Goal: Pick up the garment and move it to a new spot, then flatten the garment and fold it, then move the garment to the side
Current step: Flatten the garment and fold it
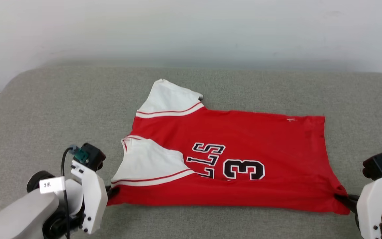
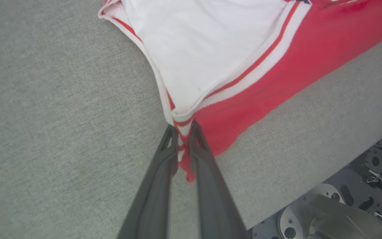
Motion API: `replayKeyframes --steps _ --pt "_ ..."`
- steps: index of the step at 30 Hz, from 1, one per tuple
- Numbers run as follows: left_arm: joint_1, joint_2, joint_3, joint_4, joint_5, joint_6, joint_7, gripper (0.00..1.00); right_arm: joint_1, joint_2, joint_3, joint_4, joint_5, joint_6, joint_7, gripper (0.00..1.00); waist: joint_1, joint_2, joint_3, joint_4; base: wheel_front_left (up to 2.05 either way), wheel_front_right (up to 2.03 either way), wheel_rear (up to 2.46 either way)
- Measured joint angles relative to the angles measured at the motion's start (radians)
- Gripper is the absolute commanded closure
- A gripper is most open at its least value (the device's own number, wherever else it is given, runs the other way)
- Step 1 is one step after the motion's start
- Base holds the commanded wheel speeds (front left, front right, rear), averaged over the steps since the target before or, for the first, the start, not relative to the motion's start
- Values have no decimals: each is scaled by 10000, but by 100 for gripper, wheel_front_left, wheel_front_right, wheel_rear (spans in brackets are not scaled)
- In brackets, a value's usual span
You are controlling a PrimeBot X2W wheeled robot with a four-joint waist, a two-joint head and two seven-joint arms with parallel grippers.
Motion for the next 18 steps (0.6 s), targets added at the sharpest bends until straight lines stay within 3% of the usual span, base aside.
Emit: replayKeyframes --steps 8,18 --pt "995 522 -42 -1202 -247 627 -186 100 964 -309 -656 -568 67 2 485 100 0 0 -287 43 0 0 0" --pt "1707 418 -157 -1279 -508 1001 -531 100 1669 2 -1394 -464 -33 6 1160 100 0 0 -17 83 0 0 0"
